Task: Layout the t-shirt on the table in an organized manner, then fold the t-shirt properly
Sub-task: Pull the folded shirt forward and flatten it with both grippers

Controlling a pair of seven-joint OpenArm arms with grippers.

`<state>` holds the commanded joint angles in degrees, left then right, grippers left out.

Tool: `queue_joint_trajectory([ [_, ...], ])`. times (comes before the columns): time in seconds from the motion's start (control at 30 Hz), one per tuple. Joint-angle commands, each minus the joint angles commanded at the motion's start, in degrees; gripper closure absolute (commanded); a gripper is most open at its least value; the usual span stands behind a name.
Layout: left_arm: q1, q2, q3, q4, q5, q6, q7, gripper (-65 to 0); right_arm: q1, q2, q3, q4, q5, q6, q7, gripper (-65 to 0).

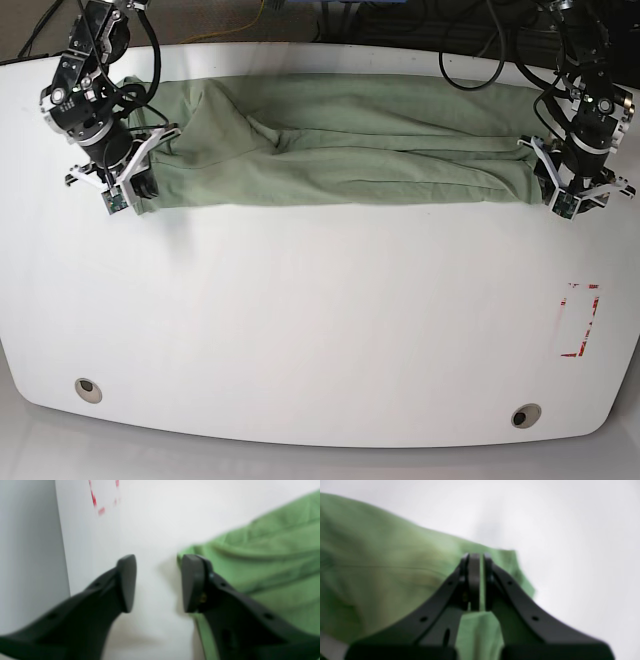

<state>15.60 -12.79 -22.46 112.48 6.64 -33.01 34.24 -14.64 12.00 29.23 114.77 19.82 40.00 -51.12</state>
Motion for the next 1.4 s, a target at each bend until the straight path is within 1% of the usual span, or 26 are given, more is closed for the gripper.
queue_joint_trajectory([
  [0.1, 0.00, 0.79, 1.41, -0.26, 0.00, 0.00, -0.70, -12.2, -0.09, -0.79, -1.32, -0.18, 2.29, 0.00, 0.00, -2.3],
  [0.17, 0.00, 1.58, 2.46, -0.26, 0.09, 0.00, -0.70, -7.5, -0.18, -0.88, -2.81, -0.18, 2.55, 0.00, 0.00, -2.3],
  [0.2, 0.00, 2.20, 3.52, -0.44, 0.18, 0.00, -0.70, -3.9, -0.26, -0.88, -4.40, -0.18, 2.37, 0.00, 0.00, -2.3],
  [0.27, 0.00, 2.64, 5.10, -0.53, 0.26, 0.00, -0.70, -0.8, -0.44, -0.88, -5.98, -0.18, 2.20, 0.00, 0.09, -2.3],
  [0.33, 0.70, 3.08, 5.89, -0.53, 0.26, 0.00, -0.70, -1.7, -0.53, -0.97, -7.12, -0.18, 2.20, 0.00, 0.09, -2.3],
  [0.43, 2.73, 4.92, 6.59, -0.53, 0.26, 0.00, -0.79, -1.8, -1.14, -1.05, -8.26, -0.26, 2.20, 0.00, 0.09, -2.3],
  [0.53, 4.04, 5.98, 6.68, -0.62, 0.26, 0.00, -0.79, -1.8, -1.76, -1.05, -8.70, -1.05, 2.20, 0.00, 0.35, -1.3],
  [0.6, 5.45, 6.24, 6.68, -0.62, 0.26, 0.00, -0.79, -1.8, -2.11, -1.05, -8.62, -1.49, 2.20, 0.00, 0.35, 0.0],
  [0.73, 7.30, 6.24, 6.68, -1.67, 0.26, 0.00, -0.79, -1.8, -2.90, -1.05, -8.62, -3.60, 0.62, 0.00, 0.44, 0.0],
  [0.8, 8.09, 6.07, 6.68, -3.25, 0.26, 0.00, -0.79, -1.8, -3.25, -1.05, -8.62, -5.27, -1.41, 0.00, 1.49, 0.0],
  [0.87, 8.35, 5.98, 6.68, -5.54, 0.26, 0.00, -0.88, -1.8, -3.87, -1.05, -8.79, -8.26, -3.25, 0.00, 4.40, 0.0],
  [0.97, 8.44, 5.71, 6.68, -8.97, 0.26, 0.00, -0.88, -1.8, -4.04, -1.05, -8.79, -12.13, -4.31, 0.00, 7.65, 0.0],
  [1.07, 8.00, 4.13, 6.86, -14.07, 0.18, 0.00, -1.05, -1.8, -3.78, -0.62, -8.88, -17.58, -4.66, 0.00, 10.11, 0.0],
  [1.13, 6.95, 3.87, 6.95, -16.53, 0.09, 0.00, -2.02, -1.8, -3.08, -0.53, -8.88, -20.22, -4.92, 0.00, 11.60, 0.0],
  [1.2, 5.71, 3.78, 7.47, -19.25, 0.18, 0.00, -4.40, -1.8, -1.85, -0.26, -8.70, -23.03, -5.10, 0.00, 13.10, 0.0],
  [1.23, 5.45, 3.78, 7.65, -20.13, 0.18, 0.00, -5.10, -1.8, -1.58, 0.09, -8.70, -24.09, -5.10, 0.00, 13.54, 0.0],
  [1.27, 5.01, 3.78, 7.65, -21.45, 0.26, 0.00, -5.80, -1.8, -1.23, 1.23, -8.70, -25.93, -4.92, 0.00, 14.07, 0.0],
  [1.4, 4.04, 3.78, 8.44, -23.38, 0.35, 0.00, -6.15, -1.8, 1.41, 2.99, -8.70, -29.80, -4.75, 0.00, 15.47, 0.0],
])
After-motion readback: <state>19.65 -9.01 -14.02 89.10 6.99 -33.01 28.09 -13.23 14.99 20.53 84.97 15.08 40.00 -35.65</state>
